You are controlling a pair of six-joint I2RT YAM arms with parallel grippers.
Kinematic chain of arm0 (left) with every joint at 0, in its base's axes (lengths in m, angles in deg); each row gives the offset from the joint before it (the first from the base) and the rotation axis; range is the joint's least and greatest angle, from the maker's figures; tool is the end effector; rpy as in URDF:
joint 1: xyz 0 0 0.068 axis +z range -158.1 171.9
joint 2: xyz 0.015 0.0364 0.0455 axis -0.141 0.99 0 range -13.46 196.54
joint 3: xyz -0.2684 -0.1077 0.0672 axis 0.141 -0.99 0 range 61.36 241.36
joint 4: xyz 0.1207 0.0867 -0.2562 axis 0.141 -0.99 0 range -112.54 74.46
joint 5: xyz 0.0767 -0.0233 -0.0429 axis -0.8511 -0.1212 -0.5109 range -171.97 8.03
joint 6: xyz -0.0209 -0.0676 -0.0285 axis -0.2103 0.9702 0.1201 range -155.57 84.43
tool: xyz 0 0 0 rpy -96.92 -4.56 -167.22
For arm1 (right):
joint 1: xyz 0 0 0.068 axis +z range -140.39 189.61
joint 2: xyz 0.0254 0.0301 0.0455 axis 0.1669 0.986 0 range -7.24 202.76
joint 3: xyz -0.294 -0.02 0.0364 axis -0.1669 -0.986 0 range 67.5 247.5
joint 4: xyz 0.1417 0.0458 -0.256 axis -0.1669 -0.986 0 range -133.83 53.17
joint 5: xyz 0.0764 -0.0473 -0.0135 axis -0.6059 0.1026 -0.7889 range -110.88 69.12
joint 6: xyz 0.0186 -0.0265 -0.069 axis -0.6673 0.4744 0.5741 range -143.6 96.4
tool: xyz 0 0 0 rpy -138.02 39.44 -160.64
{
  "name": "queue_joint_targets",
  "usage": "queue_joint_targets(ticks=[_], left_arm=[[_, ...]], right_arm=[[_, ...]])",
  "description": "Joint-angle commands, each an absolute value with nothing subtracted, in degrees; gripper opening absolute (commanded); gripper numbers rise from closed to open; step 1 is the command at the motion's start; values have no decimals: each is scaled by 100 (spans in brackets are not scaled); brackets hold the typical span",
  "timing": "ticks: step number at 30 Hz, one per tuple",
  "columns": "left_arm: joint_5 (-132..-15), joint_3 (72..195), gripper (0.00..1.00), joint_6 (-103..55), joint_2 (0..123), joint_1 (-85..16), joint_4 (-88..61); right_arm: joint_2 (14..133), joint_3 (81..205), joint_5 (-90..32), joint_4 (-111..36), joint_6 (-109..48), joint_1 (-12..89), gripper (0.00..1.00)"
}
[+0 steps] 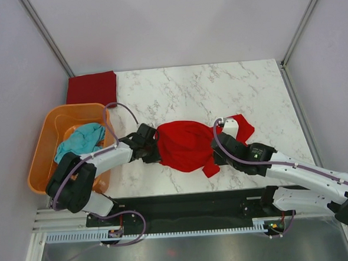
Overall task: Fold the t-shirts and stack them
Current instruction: Flatten the tshirt out
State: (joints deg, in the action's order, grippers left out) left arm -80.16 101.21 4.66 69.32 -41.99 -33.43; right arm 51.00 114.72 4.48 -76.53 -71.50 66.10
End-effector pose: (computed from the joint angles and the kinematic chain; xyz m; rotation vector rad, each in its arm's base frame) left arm 0.2466 -0.1680 0.1311 -0.1391 2.7133 -0.4604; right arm 0.1554 0.1847 0.2618 0.0122 2.3715 0.3404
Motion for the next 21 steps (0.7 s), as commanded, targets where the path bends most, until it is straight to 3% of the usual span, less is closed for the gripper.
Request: queue_joint_targets(ticks=[1,2,3,7,18,20,21], left_arm=[[-8064,10511,15,434,7232,-4212,-3326],[-8395,10869,6,364,7136,-4194,-3582],[-8608,11082,2,268,7066,-4186,-3871],[-9321,12259,2,-416,7064,-3862,-4935],[-8979,14466,2,-1675,8848,-3157,-5192],[-8874,14904,5,-1763,9138,-3140,-5245],[-8882,15029,13,-1772,9183,-3140,-5324]], right_arm=[[5068,11504,373,-7532,-7019,6507,0],[5059,11574,356,-7541,-6992,6428,0],[5007,11601,321,-7550,-6966,6367,0],[4901,11523,101,-7559,-6772,5971,0],[5452,10354,-874,-6373,-6298,4644,0],[5656,10344,-945,-6293,-6236,4460,0],[5796,10362,-989,-6267,-6201,4433,0]])
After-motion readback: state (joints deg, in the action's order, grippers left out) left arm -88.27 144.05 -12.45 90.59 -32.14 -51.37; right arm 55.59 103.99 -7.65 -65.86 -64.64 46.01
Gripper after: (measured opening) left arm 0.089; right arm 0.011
